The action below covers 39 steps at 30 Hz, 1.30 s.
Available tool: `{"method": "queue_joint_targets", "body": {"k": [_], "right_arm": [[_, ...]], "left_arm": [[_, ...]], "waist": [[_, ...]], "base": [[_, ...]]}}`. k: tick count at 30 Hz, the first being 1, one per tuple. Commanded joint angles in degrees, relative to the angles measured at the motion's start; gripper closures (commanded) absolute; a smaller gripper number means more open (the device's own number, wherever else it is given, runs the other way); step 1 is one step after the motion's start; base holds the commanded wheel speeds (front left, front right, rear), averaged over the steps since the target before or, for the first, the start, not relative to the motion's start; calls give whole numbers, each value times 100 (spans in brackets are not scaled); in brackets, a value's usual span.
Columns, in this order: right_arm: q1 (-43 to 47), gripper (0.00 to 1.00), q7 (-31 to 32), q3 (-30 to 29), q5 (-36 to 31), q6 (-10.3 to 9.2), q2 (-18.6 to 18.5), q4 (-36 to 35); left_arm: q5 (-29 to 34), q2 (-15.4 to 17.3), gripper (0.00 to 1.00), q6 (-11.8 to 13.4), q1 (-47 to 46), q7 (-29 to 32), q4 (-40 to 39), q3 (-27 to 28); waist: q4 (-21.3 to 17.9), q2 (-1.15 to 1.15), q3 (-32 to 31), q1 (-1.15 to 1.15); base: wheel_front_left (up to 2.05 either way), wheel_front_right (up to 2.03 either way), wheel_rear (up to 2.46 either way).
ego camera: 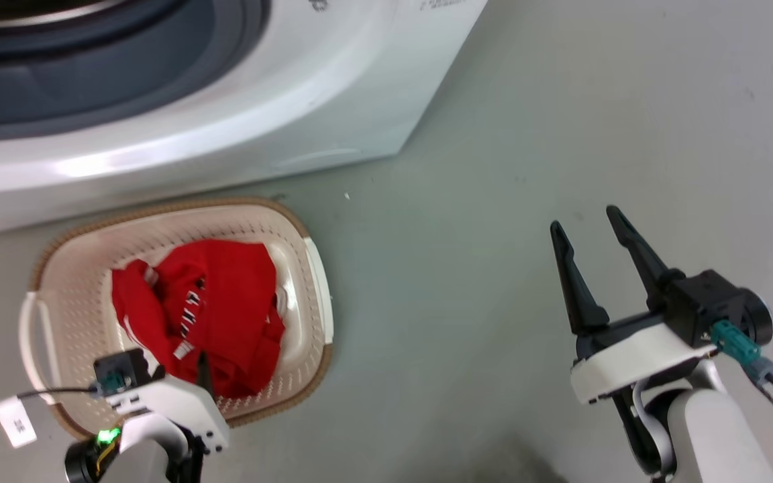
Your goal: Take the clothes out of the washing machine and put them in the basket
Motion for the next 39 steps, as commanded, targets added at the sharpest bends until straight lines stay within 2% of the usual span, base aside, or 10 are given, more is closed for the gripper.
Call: {"method": "queue_joint_targets", "body": {"k": [1, 9, 16, 24, 39], "right_arm": [[114, 0, 19, -21, -36, -6, 8, 32], [503, 0, 188, -205, -128, -5, 8, 32], [871, 0, 346, -326, -156, -6, 8, -61], [1126, 0, 382, -439, -142, -5, 9, -185], [1641, 0, 478, -683, -240, -5, 9, -342]], "left_arm": [[-17, -19, 0, -17, 91, -14, -16, 38], [88, -232, 0, -33, 712, -14, -552, 304], [428, -402, 0, -17, 1202, -15, -1564, 554], [935, -557, 0, 13, 1569, -15, -2983, 605], [1817, -517, 0, -5, 2398, -15, -5122, 155]], "waist": [[165, 0, -465, -1], [429, 0, -1557, -1], [593, 0, -2374, -1], [782, 0, -2918, -1], [1129, 0, -3568, -1]], "base": [[0, 0, 0], [0, 0, 0], [0, 0, 0], [0, 0, 0], [0, 0, 0]]}}
